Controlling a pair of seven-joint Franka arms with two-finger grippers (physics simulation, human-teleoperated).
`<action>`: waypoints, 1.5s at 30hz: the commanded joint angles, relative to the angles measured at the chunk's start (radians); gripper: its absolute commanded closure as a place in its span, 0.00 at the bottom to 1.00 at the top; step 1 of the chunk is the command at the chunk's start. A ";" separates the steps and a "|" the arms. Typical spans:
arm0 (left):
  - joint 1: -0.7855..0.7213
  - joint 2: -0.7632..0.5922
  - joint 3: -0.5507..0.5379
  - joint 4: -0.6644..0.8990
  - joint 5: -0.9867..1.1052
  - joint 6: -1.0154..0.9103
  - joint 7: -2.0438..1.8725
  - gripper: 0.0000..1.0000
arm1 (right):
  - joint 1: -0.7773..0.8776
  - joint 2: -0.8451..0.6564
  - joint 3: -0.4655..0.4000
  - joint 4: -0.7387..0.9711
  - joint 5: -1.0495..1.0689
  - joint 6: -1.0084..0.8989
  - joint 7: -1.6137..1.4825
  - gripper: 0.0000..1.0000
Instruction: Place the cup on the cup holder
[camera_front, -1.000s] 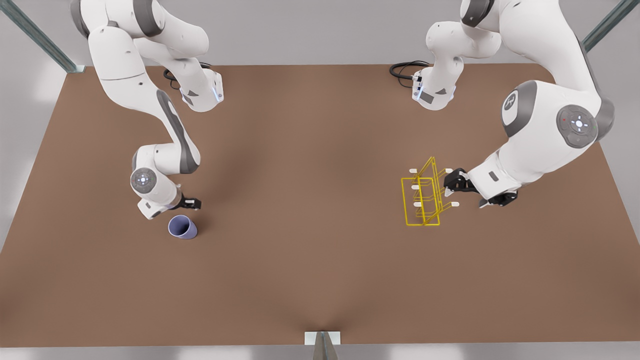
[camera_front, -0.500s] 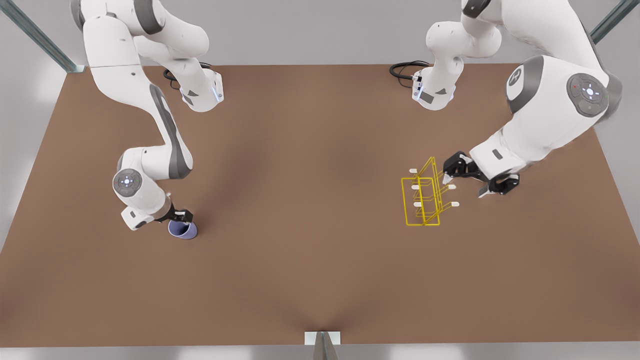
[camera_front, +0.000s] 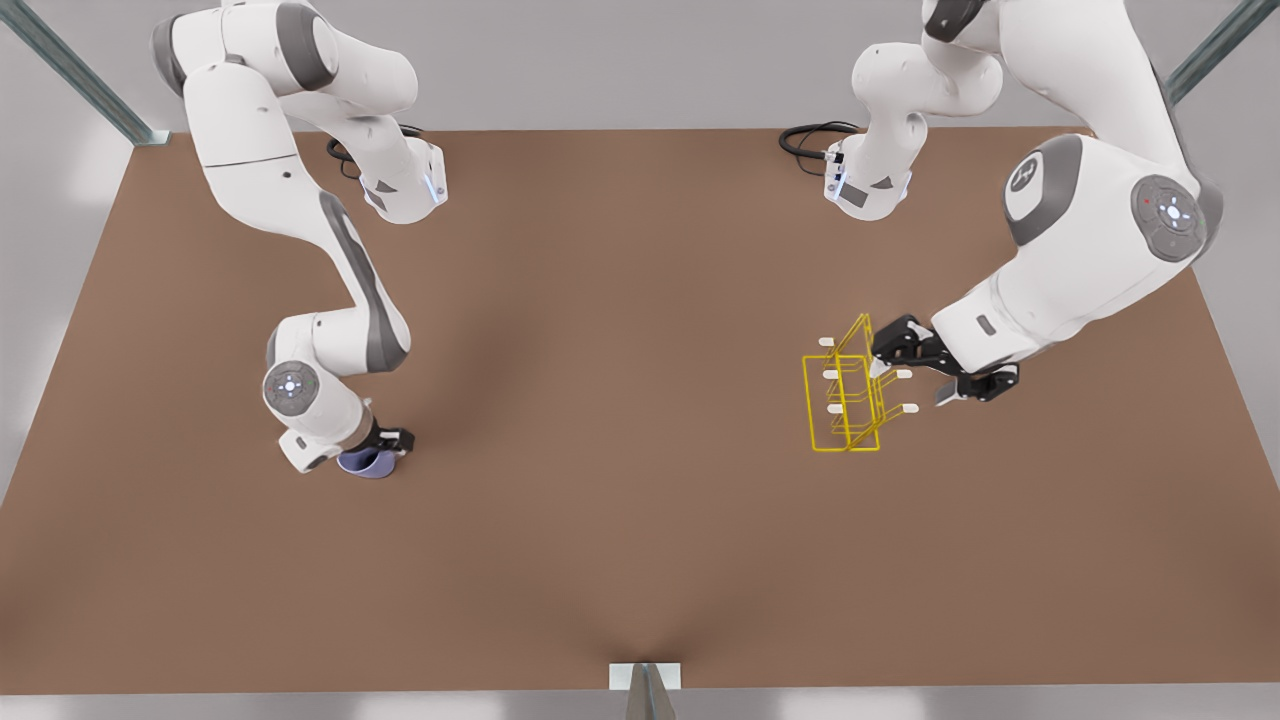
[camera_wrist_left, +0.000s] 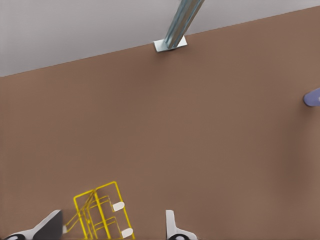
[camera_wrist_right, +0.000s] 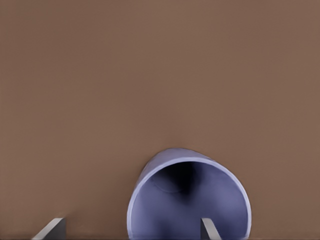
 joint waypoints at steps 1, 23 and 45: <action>-0.001 0.009 0.002 -0.003 0.117 0.033 -0.003 0.00 | -0.001 0.010 0.002 -0.002 0.001 0.006 0.043 0.00; 0.003 0.055 0.048 -0.027 0.176 -0.067 -0.070 0.00 | -0.002 0.017 0.155 0.225 0.018 -0.103 0.237 0.79; -0.029 0.027 -0.018 0.076 0.064 -0.091 -1.806 0.00 | 0.231 0.792 0.574 0.917 0.834 0.146 0.066 0.79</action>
